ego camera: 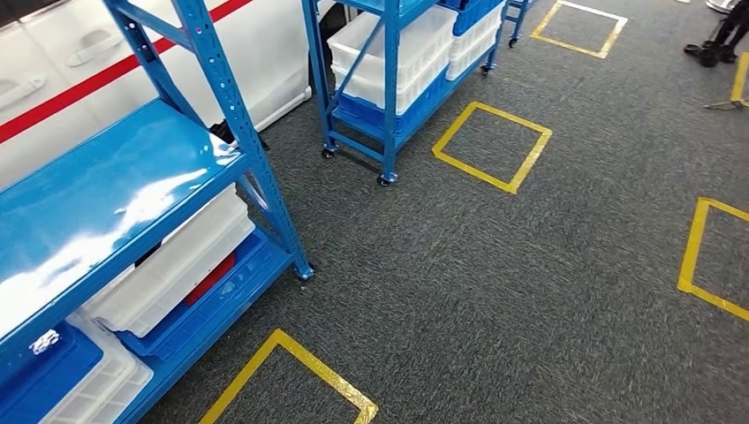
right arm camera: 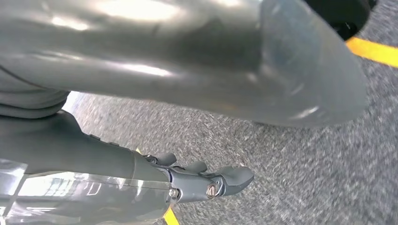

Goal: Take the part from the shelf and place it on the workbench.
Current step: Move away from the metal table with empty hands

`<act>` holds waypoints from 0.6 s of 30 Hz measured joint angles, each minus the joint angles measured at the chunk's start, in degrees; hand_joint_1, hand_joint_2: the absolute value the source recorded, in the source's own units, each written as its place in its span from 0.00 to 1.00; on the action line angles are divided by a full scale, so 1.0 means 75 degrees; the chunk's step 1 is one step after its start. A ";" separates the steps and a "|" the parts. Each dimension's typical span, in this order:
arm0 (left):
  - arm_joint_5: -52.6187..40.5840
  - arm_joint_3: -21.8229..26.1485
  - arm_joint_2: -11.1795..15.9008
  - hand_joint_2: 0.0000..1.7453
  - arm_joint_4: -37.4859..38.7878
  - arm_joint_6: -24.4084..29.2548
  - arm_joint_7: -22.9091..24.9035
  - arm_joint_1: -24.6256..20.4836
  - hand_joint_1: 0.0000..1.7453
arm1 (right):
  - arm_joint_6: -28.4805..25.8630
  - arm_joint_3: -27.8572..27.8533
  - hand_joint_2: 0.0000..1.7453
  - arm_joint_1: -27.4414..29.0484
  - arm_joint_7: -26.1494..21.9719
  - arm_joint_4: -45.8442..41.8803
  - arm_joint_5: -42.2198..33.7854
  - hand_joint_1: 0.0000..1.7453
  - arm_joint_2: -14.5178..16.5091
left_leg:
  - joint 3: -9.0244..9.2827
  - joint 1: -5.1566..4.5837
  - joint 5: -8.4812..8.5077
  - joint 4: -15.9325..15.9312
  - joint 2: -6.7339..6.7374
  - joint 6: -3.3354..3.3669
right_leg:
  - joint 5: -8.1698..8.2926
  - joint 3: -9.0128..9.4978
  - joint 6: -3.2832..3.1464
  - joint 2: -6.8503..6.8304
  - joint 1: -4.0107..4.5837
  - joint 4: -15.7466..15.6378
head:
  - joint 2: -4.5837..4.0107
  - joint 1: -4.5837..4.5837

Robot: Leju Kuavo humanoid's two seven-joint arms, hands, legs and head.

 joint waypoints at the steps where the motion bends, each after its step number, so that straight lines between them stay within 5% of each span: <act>1: 0.0004 0.0000 -0.0008 0.00 0.0000 -0.0001 0.0000 0.0004 0.00 | 0.0005 0.0000 0.00 0.0010 0.0000 0.0000 0.0004 0.00 0.0000 | -0.0206 0.0005 -0.0133 0.0414 0.0034 -0.0017 | -0.0014 0.0003 -0.0012 -0.0116 0.0016 0.0001 | 0.0000 0.0000; 3: 0.0023 0.0000 -0.0022 0.00 0.0000 -0.0003 -0.0001 0.0044 0.00 | 0.0017 0.0000 0.00 0.0012 -0.0002 0.0000 0.0016 0.00 0.0000 | -0.0219 0.0007 0.0026 0.0445 0.0074 -0.0020 | -0.0046 0.0029 -0.0014 -0.0331 0.0035 0.0003 | 0.0000 0.0000; 6: 0.0048 0.0000 -0.0023 0.00 0.0000 -0.0001 -0.0007 0.0059 0.00 | 0.0026 0.0000 0.00 0.0008 -0.0004 0.0000 0.0024 0.00 0.0001 | 0.0565 -0.0051 0.0719 -0.1077 0.0448 0.0109 | -0.0118 0.0126 0.0035 -0.0604 0.0063 0.0003 | 0.0000 0.0000; 8: 0.0052 0.0000 -0.0024 0.00 0.0000 0.0000 -0.0012 0.0047 0.00 | 0.0029 0.0000 0.00 -0.0009 -0.0004 0.0000 0.0026 0.00 0.0001 | 0.0796 -0.0128 0.0825 -0.1558 0.0640 0.0240 | -0.0157 0.0173 0.0105 -0.0747 0.0081 0.0003 | 0.0000 0.0000; 10: 0.0054 0.0000 -0.0022 0.00 0.0000 0.0001 -0.0014 0.0071 0.00 | 0.0031 0.0001 0.00 -0.0053 -0.0004 0.0000 0.0030 0.00 0.0002 | 0.0801 -0.0150 0.0841 -0.1604 0.0499 0.0335 | -0.0177 0.0218 0.0186 -0.0862 0.0079 -0.0018 | 0.0000 0.0000; 13: 0.0063 0.0000 -0.0025 0.00 0.0000 0.0004 -0.0020 0.0085 0.00 | 0.0030 0.0002 0.00 -0.0073 -0.0004 0.0000 0.0034 0.00 0.0001 | 0.0899 -0.0078 0.0946 -0.1779 0.0249 0.0451 | -0.0510 0.0080 0.0289 -0.0353 0.0043 0.0435 | 0.0000 0.0001; 14: 0.0066 0.0000 -0.0029 0.00 0.0000 0.0002 -0.0023 0.0069 0.00 | 0.0029 0.0002 0.00 -0.0060 -0.0004 0.0000 0.0034 0.00 0.0000 | 0.0897 -0.0068 0.0967 -0.1800 0.0164 0.0470 | -0.0748 -0.0133 0.0302 -0.0103 0.0024 0.0886 | 0.0000 0.0001; 16: 0.0068 0.0000 -0.0033 0.00 0.0000 -0.0001 -0.0023 0.0045 0.00 | 0.0028 0.0003 0.00 -0.0033 -0.0004 0.0000 0.0034 0.00 0.0000 | 0.0882 -0.0061 0.0976 -0.1793 -0.0035 0.0489 | -0.1131 -0.0661 0.0316 0.0078 0.0013 0.1880 | 0.0000 0.0000; 18: 0.0068 0.0000 -0.0036 0.00 0.0000 -0.0003 -0.0022 0.0057 0.00 | 0.0023 0.0003 0.00 -0.0013 -0.0004 0.0000 0.0035 0.00 -0.0001 | 0.0889 -0.0056 0.0966 -0.1766 -0.0259 0.0475 | -0.0956 -0.0844 0.0326 0.0103 0.0003 0.2069 | 0.0000 0.0000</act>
